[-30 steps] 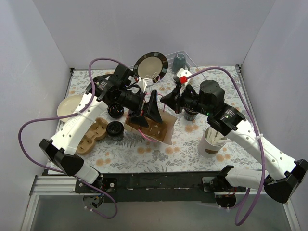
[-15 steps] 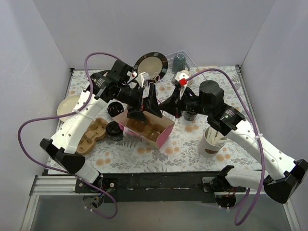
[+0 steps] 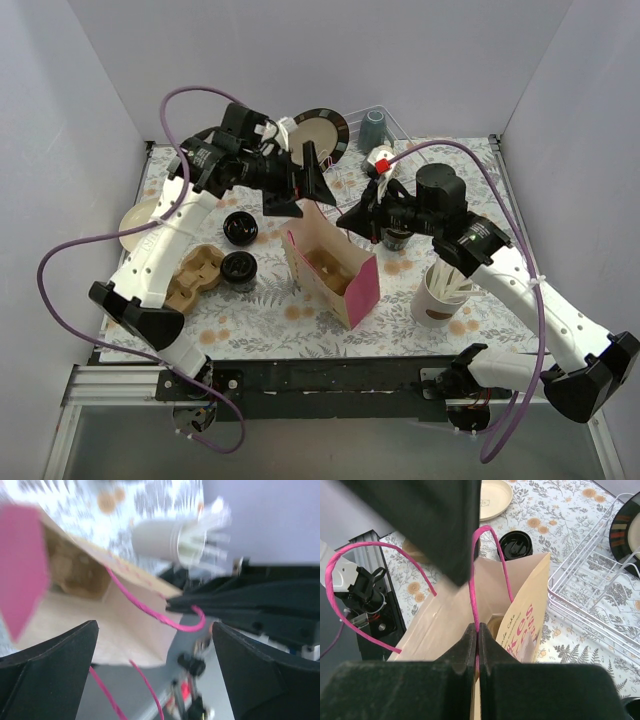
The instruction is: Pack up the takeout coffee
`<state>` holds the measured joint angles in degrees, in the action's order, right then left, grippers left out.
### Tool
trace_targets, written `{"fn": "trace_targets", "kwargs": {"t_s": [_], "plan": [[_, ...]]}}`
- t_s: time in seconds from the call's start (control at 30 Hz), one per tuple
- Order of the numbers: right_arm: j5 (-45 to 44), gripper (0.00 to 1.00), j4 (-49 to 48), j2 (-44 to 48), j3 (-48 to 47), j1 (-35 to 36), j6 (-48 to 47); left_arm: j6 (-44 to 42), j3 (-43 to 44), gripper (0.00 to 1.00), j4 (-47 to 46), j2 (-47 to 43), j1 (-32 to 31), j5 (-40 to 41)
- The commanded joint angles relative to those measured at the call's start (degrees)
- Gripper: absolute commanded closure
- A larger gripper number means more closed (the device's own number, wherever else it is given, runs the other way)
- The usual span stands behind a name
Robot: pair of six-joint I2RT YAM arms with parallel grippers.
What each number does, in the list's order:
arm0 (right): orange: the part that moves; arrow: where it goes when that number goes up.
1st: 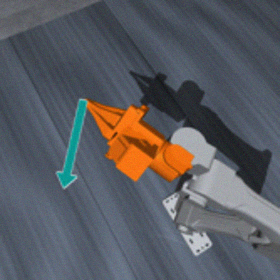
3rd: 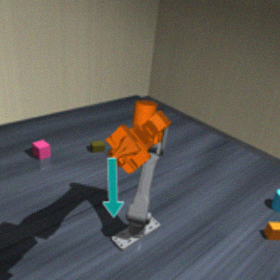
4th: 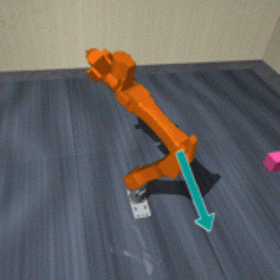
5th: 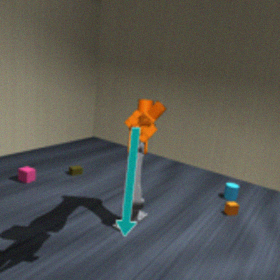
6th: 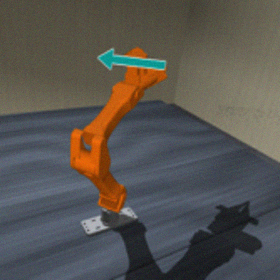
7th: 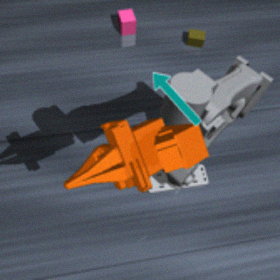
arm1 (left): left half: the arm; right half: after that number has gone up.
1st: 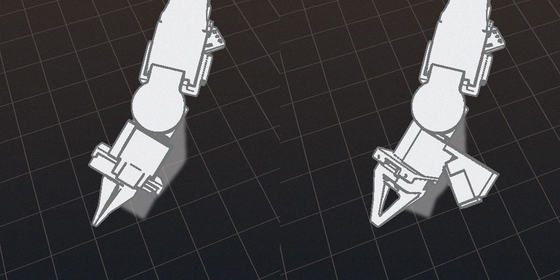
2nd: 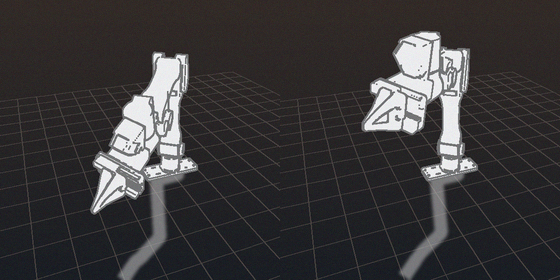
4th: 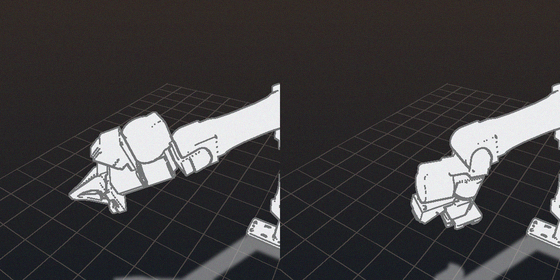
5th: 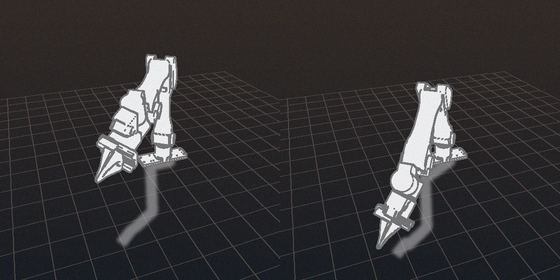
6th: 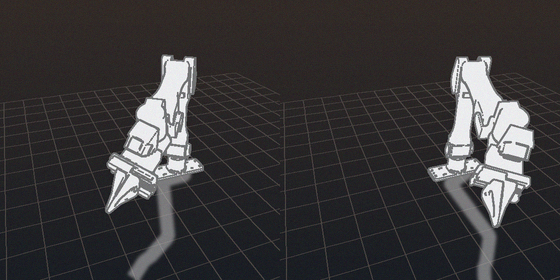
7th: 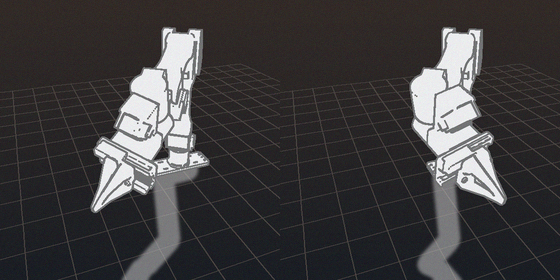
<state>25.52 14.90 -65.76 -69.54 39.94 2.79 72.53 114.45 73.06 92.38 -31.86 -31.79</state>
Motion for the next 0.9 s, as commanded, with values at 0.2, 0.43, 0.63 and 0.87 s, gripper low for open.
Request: {"fn": "trace_targets", "kwargs": {"t_s": [0.2,0.43,0.63,0.87], "plan": [[5.07,0.99,1.45,-1.13,-1.65,-3.73,-2.61,12.54,-23.2,0.02,-41.91,-21.79,12.86,15.1],[8.49,0.99,1.71,-1.74,-2.35,-7.07,-4.45,-7.64,-24.54,0.13,-30.46,-18.9,13.49,10.35],[9.55,0.99,2.51,-3.76,-3.94,-7.42,-6.39,-15.75,-33.24,0.38,-34.02,-23.38,13.49,11.23],[10.34,0.99,2.24,-5.87,-5.25,-7.42,-6.74,-20.77,-32.36,0.29,-34.64,-18.2,13.4,-0.98]]}}
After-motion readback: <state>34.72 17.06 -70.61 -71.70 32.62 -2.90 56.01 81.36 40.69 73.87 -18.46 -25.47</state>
